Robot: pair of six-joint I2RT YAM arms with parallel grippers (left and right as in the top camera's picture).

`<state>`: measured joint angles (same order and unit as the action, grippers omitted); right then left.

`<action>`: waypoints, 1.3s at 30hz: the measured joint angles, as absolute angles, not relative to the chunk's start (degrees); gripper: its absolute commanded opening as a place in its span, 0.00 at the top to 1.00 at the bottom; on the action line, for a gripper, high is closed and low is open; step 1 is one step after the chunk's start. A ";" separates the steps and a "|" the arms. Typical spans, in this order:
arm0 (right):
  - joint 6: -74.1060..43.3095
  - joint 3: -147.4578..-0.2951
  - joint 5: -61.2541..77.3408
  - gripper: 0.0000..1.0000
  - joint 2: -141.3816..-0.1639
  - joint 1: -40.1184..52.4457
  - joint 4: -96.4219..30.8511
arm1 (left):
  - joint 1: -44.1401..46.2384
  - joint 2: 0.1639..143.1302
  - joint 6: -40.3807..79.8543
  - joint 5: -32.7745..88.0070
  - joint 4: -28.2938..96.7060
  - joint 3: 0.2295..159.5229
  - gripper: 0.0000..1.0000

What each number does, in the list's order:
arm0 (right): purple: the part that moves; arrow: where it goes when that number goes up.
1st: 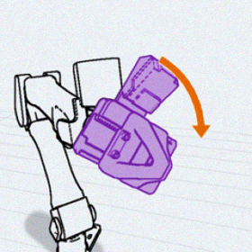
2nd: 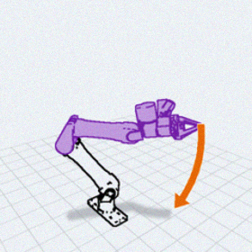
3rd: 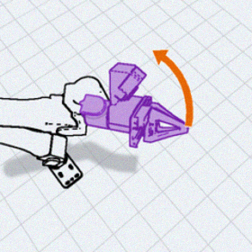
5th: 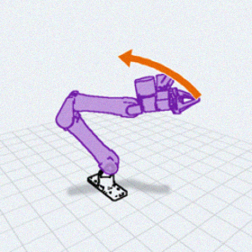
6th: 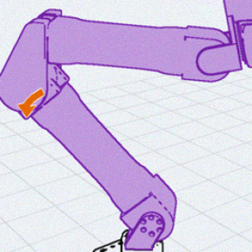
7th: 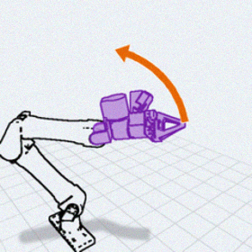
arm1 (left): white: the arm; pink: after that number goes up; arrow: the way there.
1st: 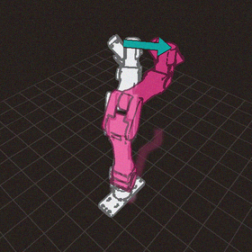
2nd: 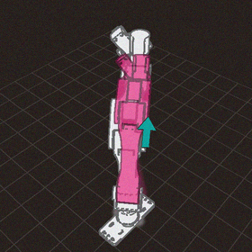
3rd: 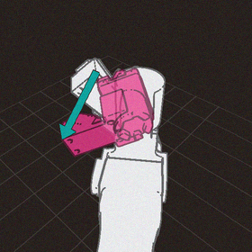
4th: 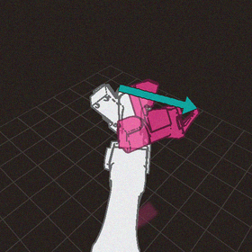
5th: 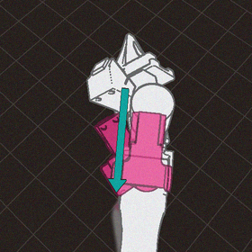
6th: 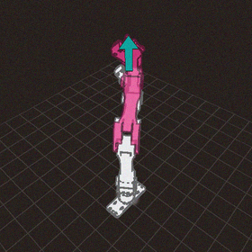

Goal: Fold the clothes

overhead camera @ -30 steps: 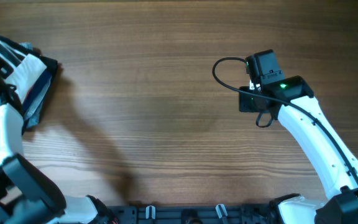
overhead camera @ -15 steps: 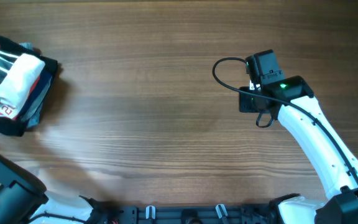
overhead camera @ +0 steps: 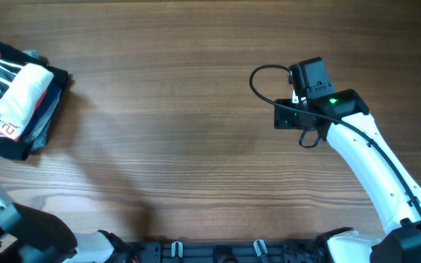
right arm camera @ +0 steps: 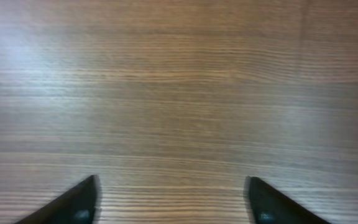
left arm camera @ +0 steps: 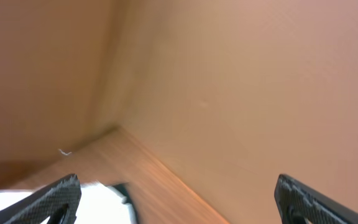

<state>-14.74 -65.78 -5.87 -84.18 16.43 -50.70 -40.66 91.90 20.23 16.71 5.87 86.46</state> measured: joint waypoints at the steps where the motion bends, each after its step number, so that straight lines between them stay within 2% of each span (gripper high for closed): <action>1: -14.96 -65.78 -4.54 0.01 -84.18 16.43 -49.19 | -36.88 91.39 20.03 17.21 8.62 87.59 0.00; 9: -15.14 -65.84 2.15 0.00 -84.18 16.43 -36.67 | -5.45 93.03 11.88 12.29 31.11 88.07 0.00; 12: -15.16 -65.84 0.69 0.01 -84.18 16.45 -30.59 | 1.87 94.83 10.68 10.02 41.60 88.07 0.00; 16: -13.96 -65.87 -3.86 0.01 -84.18 16.43 -30.83 | 5.61 95.68 10.09 8.99 54.50 88.01 0.00; 18: -13.61 -65.91 -4.80 0.00 -83.99 16.43 -35.64 | 5.61 95.68 10.04 8.60 65.43 88.01 0.00; 23: -14.52 -65.89 -5.15 0.00 -76.51 16.43 -38.79 | 3.03 95.68 9.82 7.70 79.64 87.96 0.02; 28: -14.98 -65.93 -5.23 0.00 -62.22 16.43 -40.60 | 2.31 90.24 9.67 6.79 74.41 86.85 0.00; 34: -15.16 -56.64 -8.03 0.00 -43.97 16.43 -37.58 | 4.45 59.00 9.69 5.23 58.08 71.22 0.00; 39: -15.18 -50.57 -9.74 0.00 -37.19 16.43 -40.29 | 4.69 40.12 9.69 4.05 44.58 55.02 0.00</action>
<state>-15.18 -50.57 -9.74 -37.19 16.43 -40.29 4.69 40.12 9.69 4.05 44.58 55.02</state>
